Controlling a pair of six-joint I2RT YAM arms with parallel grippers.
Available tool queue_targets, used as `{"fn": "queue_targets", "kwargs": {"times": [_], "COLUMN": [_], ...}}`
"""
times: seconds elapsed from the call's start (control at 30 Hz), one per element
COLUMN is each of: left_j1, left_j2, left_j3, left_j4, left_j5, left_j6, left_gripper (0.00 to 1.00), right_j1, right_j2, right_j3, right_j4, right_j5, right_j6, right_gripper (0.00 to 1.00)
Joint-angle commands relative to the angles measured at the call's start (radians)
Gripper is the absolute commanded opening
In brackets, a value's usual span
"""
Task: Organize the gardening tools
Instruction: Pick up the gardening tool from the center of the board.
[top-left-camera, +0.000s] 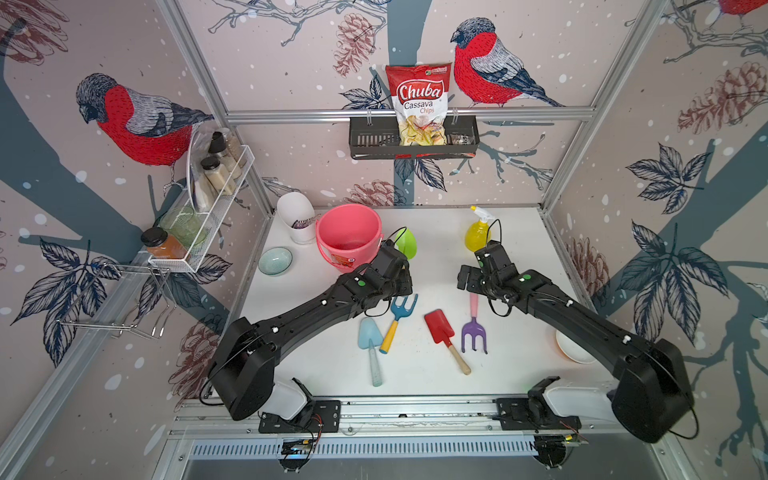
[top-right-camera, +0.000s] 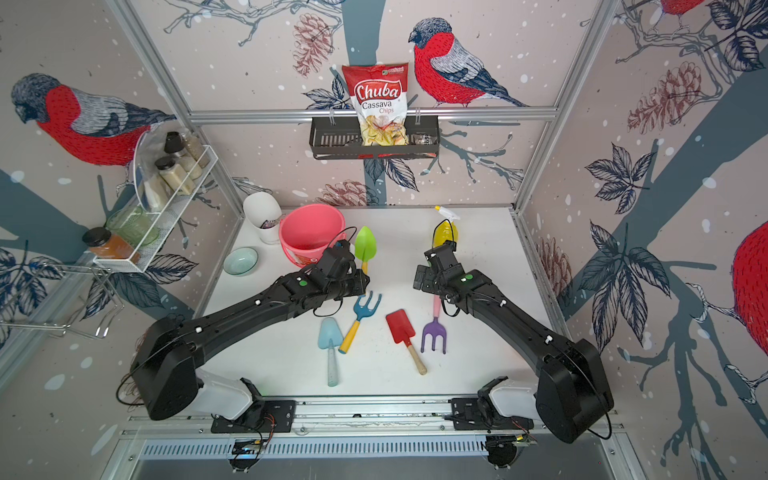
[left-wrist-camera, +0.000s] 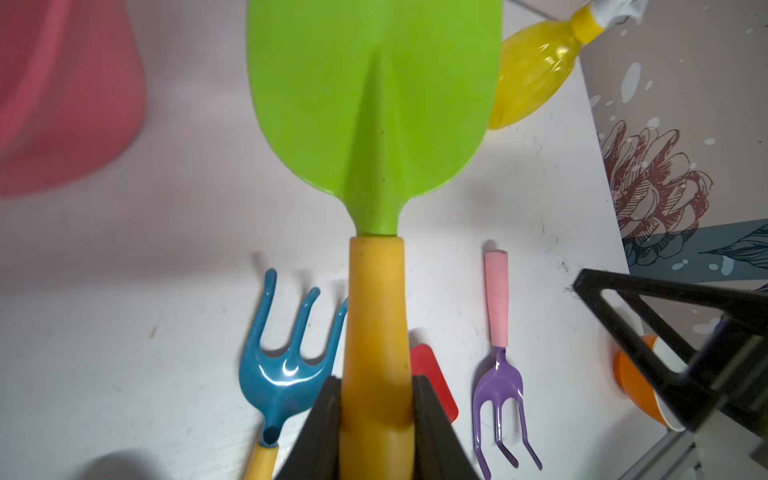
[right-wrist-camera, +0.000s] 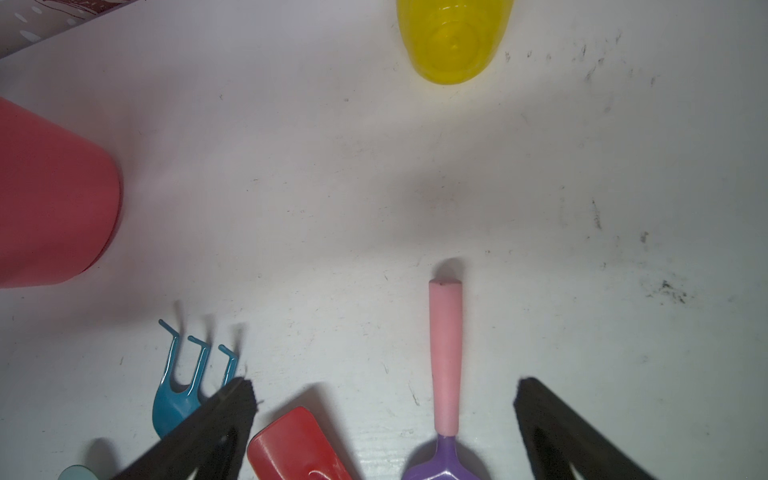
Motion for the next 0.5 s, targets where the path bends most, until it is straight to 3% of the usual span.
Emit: {"fn": "queue_targets", "kwargs": {"times": [0.0,0.2,0.33,0.47], "left_j1": [-0.007,0.014,0.087,0.18], "left_j2": [-0.055,-0.126,-0.175,-0.194], "left_j3": [0.031,-0.004,-0.125,-0.234], "left_j4": [0.049,0.233,0.443,0.669], "left_j5": [-0.229,-0.499,-0.553,-0.527], "left_j6": [0.173,0.41,0.509,0.573], "left_gripper": [0.0,0.0,0.0,0.0], "right_j1": [0.004,0.009,0.016,0.026], "right_j2": [-0.008,-0.017,-0.02,-0.022], "right_j3": [-0.002,-0.002,-0.004,-0.008], "right_j4": [0.022,0.025,0.031,0.043], "right_j5": [-0.003,-0.003,-0.003,-0.006], "right_j6": [0.018,0.023,0.032,0.038], "right_gripper": [1.0,1.0,1.0,1.0]}}
